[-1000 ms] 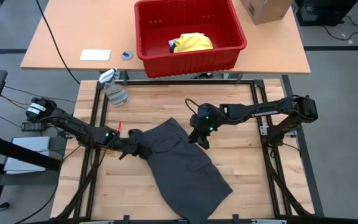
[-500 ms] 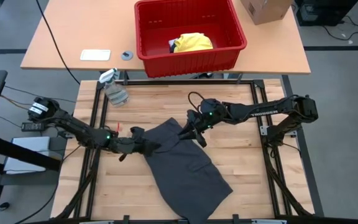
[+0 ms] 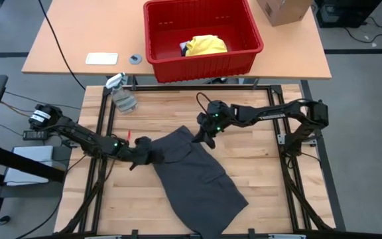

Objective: Fold Laundry from Bin
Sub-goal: Fold the black short

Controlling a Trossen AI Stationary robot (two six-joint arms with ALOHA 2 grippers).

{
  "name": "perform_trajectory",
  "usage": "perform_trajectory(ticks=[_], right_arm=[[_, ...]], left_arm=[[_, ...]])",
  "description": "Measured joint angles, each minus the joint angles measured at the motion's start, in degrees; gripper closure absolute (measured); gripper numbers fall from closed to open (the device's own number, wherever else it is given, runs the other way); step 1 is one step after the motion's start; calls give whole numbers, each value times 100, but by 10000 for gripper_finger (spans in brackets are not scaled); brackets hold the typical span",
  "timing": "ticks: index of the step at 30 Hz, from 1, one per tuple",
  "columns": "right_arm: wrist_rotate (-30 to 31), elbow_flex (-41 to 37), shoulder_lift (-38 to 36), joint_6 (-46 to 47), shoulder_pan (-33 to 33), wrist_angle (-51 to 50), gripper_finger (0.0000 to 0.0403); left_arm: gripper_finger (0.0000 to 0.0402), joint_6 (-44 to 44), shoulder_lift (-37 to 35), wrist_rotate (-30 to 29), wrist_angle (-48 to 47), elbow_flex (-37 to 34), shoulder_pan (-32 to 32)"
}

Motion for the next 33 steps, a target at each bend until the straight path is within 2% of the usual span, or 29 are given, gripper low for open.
perform_trajectory(ticks=[4,8,10,14,16,20,24,28,30,33], right_arm=[[-504,0,271,405,-113,10,370],[-624,0,451,495,-132,96,315],[-445,0,539,508,-133,156,282],[297,1,572,647,-141,214,219],[289,2,592,640,-212,196,192],[296,0,674,661,-358,134,155],[343,0,693,747,-544,102,136],[1176,0,727,375,-703,210,131],[1378,9,854,162,-823,421,130],[1056,60,1185,144,-1003,441,130]], left_arm=[[274,-136,0,382,-743,2,-86],[207,-351,0,440,-1311,2,-48],[169,-394,34,609,-1451,-7,-23],[107,-436,59,645,-1379,-7,-27],[90,-432,61,595,-1363,-12,-38],[81,-488,157,476,-837,-320,-40],[81,-628,208,372,-208,-603,14],[81,-729,219,282,-180,-616,48],[81,-755,268,244,-182,-616,42],[81,-755,297,202,-224,-608,38]])
